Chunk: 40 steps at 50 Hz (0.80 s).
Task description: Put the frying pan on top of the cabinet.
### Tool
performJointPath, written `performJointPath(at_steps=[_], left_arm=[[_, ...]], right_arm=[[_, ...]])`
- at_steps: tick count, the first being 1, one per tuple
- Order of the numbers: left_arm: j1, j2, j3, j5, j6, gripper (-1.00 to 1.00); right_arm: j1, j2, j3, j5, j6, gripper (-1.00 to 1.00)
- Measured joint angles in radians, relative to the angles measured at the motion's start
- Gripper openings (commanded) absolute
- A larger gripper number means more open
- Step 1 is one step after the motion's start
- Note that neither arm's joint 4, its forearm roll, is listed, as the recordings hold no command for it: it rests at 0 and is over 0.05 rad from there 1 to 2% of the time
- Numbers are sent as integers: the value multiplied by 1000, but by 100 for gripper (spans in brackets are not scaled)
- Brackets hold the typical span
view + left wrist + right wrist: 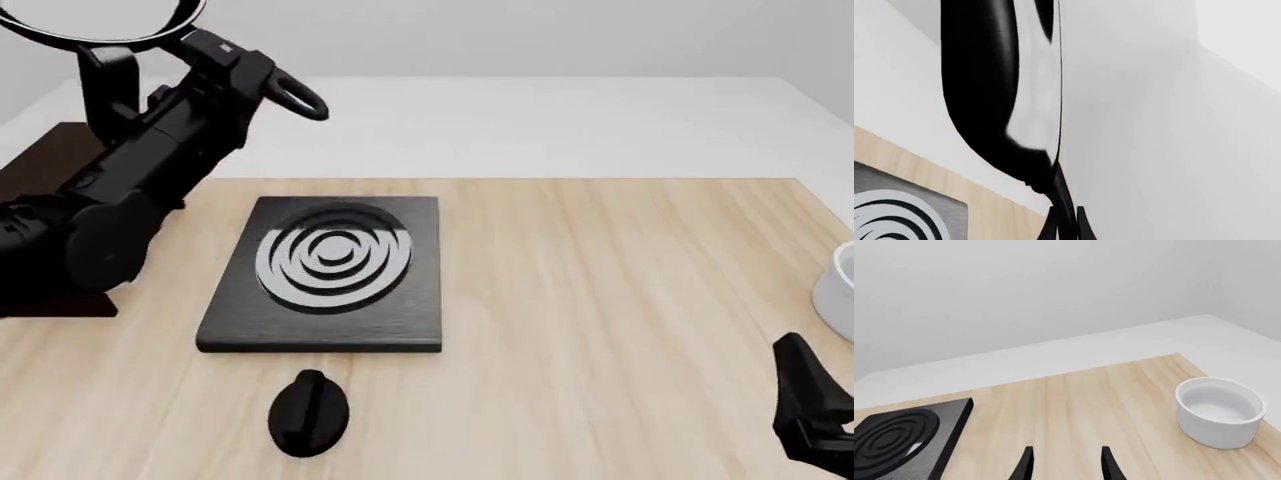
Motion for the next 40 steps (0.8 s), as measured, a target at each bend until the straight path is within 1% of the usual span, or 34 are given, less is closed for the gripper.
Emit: performJointPath(at_steps=[11,22,40], left_arm=[[89,-28,58,-16,-29,-100],[165,-22,99,-39,-60,-100],[248,23,139,-91,-127,-100]], right_arm=[[1,0,0,-1,-1,100],[2,0,0,-2,-4,100],[4,0,0,-1,-9,100]])
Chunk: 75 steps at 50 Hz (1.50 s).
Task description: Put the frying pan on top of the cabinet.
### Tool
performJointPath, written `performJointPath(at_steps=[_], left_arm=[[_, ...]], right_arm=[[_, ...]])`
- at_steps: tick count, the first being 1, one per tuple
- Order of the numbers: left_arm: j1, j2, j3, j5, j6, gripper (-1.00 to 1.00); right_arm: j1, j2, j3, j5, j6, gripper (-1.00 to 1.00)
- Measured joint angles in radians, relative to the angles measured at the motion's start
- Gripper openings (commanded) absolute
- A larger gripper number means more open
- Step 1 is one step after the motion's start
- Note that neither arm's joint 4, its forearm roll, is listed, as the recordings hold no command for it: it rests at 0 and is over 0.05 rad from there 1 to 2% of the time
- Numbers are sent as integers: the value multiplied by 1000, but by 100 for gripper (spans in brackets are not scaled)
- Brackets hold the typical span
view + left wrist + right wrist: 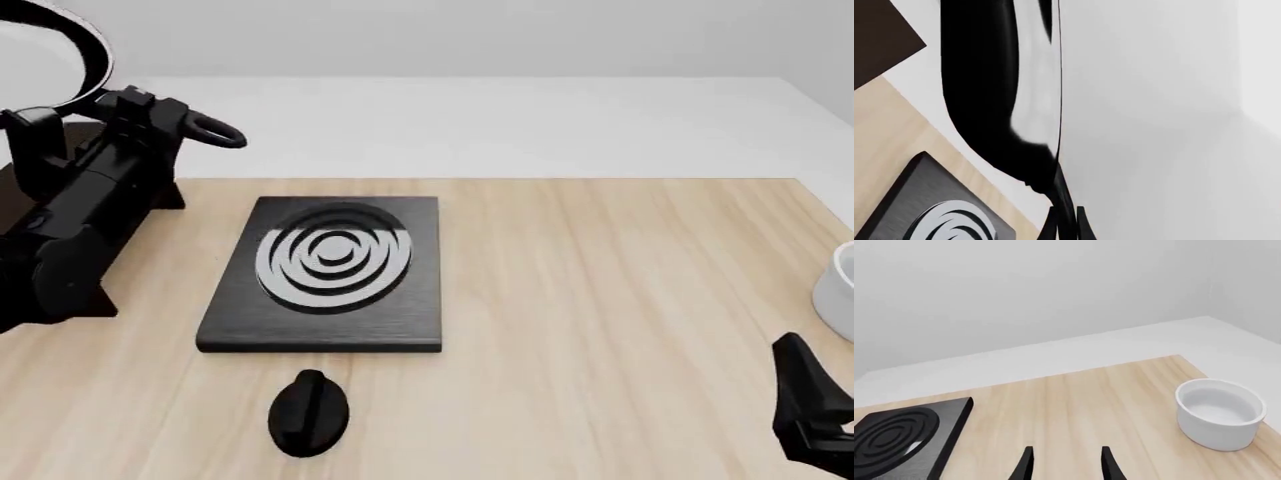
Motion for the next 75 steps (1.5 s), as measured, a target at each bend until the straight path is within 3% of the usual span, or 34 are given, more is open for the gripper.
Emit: performJointPath(at_steps=[35,75], left_arm=[[83,113,36,-84,-87,-100],[114,209,37,-148,-148,-100]], right_arm=[[4,0,0,4,-5,100],[2,1,0,5,0,100]])
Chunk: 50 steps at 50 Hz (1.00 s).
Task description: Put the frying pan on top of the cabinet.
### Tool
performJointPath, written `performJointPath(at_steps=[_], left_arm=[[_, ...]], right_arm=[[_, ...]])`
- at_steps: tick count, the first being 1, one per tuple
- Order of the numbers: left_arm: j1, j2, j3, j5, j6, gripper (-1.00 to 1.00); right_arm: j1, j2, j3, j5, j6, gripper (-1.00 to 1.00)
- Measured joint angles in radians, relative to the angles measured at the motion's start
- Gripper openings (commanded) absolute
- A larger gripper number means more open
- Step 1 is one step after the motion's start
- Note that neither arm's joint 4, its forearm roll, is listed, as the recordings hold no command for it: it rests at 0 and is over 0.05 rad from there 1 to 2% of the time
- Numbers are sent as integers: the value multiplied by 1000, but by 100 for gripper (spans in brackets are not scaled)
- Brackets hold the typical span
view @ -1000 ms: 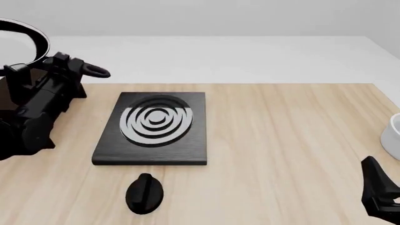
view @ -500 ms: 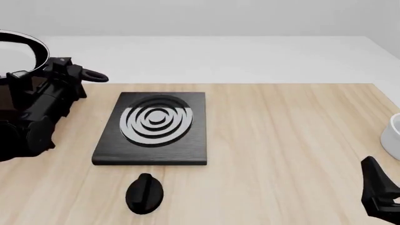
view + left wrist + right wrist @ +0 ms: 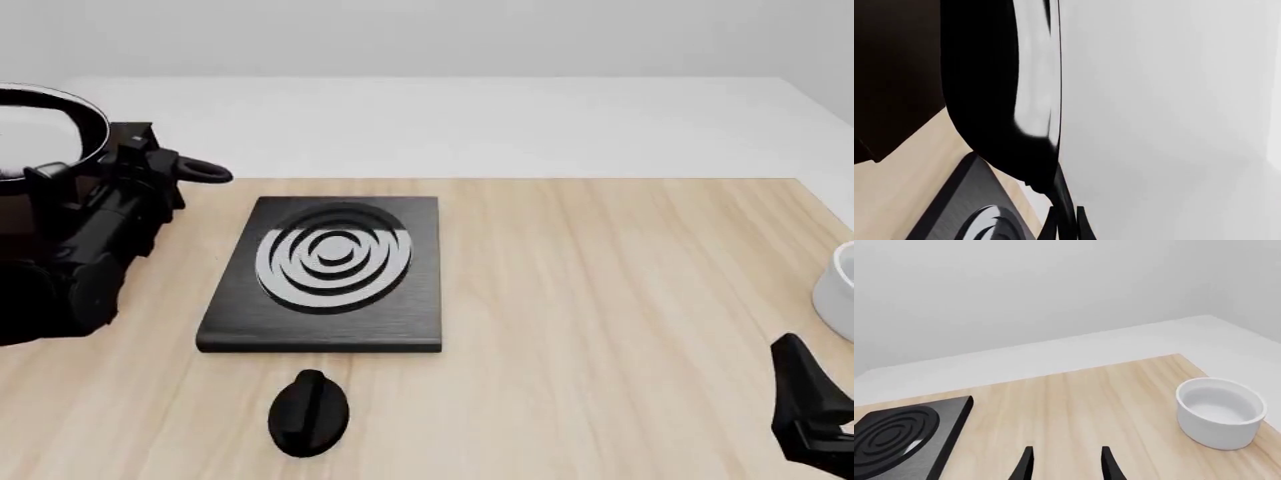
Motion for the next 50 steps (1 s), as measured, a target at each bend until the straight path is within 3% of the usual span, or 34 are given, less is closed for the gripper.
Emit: performJointPath(at_steps=[50], left_arm=[[42,140,-4,-121,-89,-100]], right_arm=[[6,1,0,3,-15,100]])
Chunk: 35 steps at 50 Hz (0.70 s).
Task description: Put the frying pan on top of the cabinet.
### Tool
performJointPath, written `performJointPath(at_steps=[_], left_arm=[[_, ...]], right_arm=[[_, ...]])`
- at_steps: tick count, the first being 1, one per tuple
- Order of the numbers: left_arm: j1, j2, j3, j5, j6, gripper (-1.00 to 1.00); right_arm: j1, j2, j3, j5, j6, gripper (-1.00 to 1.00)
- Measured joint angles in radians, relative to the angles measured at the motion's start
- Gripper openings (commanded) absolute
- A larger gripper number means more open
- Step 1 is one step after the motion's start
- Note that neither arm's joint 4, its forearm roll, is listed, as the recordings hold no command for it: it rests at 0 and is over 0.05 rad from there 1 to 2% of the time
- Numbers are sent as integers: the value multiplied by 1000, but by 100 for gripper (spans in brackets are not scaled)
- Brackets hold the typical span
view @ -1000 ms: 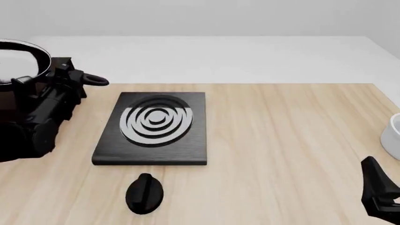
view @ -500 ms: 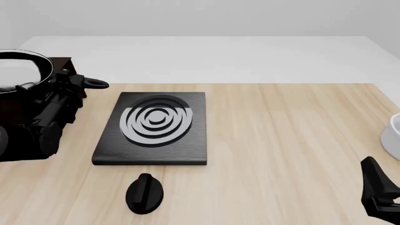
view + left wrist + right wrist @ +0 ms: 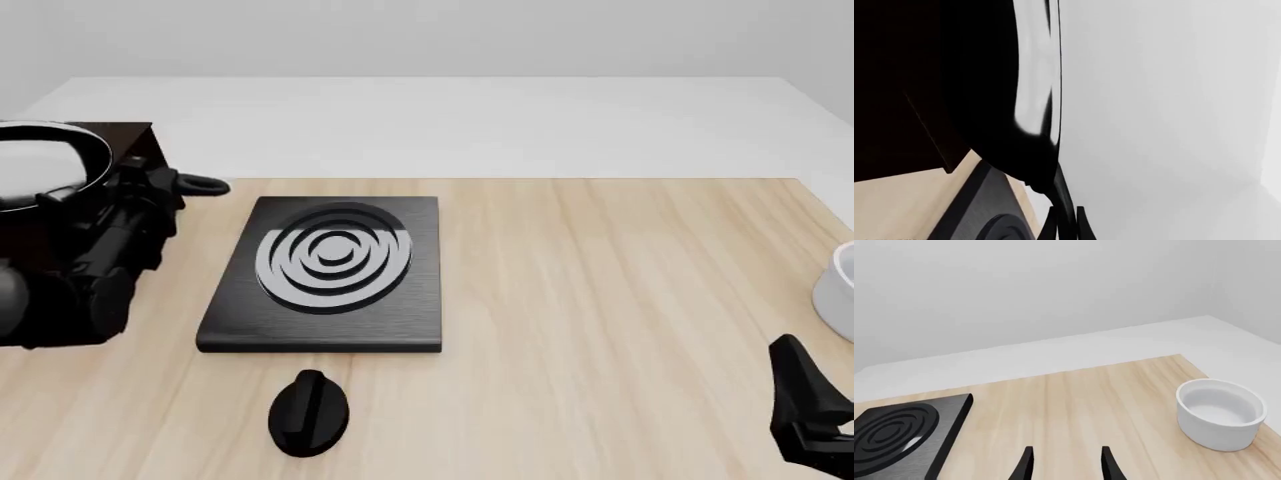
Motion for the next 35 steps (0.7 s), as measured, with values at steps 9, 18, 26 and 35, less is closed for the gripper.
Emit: performJointPath(at_steps=[9,18,26,35], left_arm=[[0,15,3,-18,-9,-100],[2,29,2,-36,-15,-100],[3,37,1,-48,-20,-100],[4,42,4,-60,-25,-100]], right_arm=[[0,0,0,0,-1,100],[0,0,0,0,-1,100],[0,0,0,0,-2,100],[0,0,0,0,-1,100]])
